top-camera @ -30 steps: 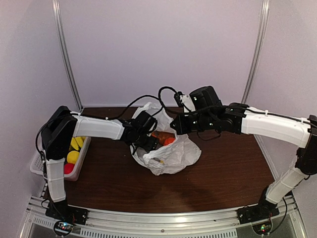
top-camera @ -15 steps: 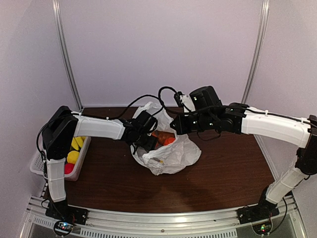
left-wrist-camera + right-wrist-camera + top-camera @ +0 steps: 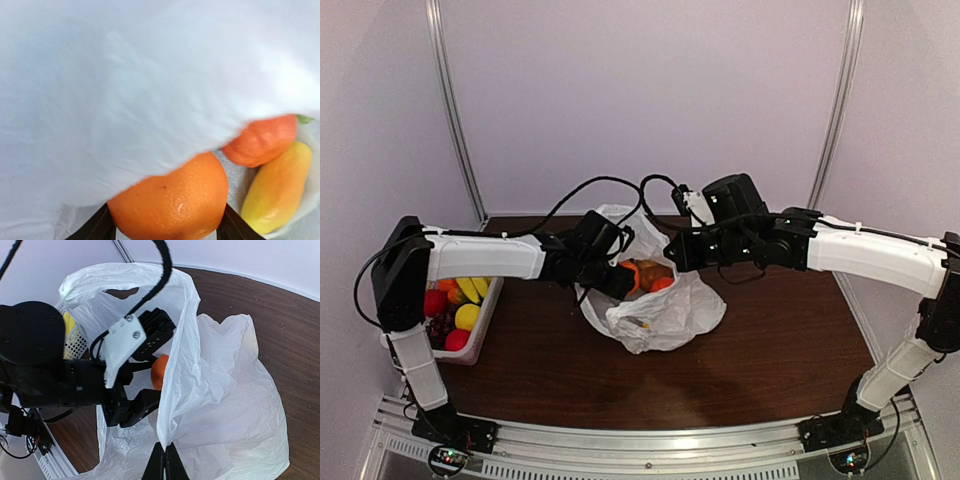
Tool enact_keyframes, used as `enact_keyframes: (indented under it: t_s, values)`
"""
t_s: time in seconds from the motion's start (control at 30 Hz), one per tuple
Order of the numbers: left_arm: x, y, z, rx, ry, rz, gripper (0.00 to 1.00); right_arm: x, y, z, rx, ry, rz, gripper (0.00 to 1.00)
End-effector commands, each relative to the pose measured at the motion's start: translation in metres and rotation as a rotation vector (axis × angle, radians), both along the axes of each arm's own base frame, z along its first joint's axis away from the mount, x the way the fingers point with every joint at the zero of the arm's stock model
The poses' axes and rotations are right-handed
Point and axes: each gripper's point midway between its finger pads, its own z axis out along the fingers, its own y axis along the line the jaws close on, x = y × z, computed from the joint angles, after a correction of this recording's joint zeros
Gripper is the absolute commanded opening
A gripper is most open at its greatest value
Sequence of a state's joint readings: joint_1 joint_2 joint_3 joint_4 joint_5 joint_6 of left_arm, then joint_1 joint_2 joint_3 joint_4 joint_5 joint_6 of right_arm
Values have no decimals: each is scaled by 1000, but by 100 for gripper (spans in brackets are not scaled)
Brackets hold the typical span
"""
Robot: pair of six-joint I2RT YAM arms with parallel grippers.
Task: Untie the knot of the plastic bag and take out the fruit
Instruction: Pick up the fake fruit from the takeout bag.
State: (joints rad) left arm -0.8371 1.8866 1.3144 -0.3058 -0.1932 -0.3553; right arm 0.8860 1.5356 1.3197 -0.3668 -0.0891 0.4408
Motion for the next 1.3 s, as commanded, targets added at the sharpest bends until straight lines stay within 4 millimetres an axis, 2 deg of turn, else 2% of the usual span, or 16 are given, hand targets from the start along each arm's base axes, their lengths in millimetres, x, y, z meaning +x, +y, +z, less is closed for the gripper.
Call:
enact_keyframes:
  t_s: [0.0, 0.2, 0.27, 0.5, 0.73, 0.87, 1.03, 1.13, 1.27]
  values:
    - [-27, -16, 50, -125, -59, -114, 48, 3, -4, 18, 9, -46, -24, 0]
    - [-64, -12, 78, -201, -60, -192, 47, 3, -6, 19, 7, -51, -29, 0]
    - [-74, -7, 95, -242, -72, -202, 47, 4, -7, 20, 5, -54, -32, 0]
    - [-95, 15, 139, -318, -110, -204, 47, 3, -9, 23, 7, -60, -33, 0]
    - [-103, 38, 177, -342, -140, -161, 47, 1, -13, 24, 9, -63, -38, 0]
    - [-107, 47, 207, -368, -160, -157, 47, -1, -17, 24, 5, -65, -44, 0]
    - [-101, 77, 239, -414, -206, -107, 47, -3, -21, 26, 9, -68, -50, 0]
    - [-95, 102, 248, -424, -225, -53, 47, -3, -22, 28, 11, -69, -52, 0]
    - [-81, 135, 243, -395, -218, 45, 47, -4, -24, 30, 12, -71, -56, 0]
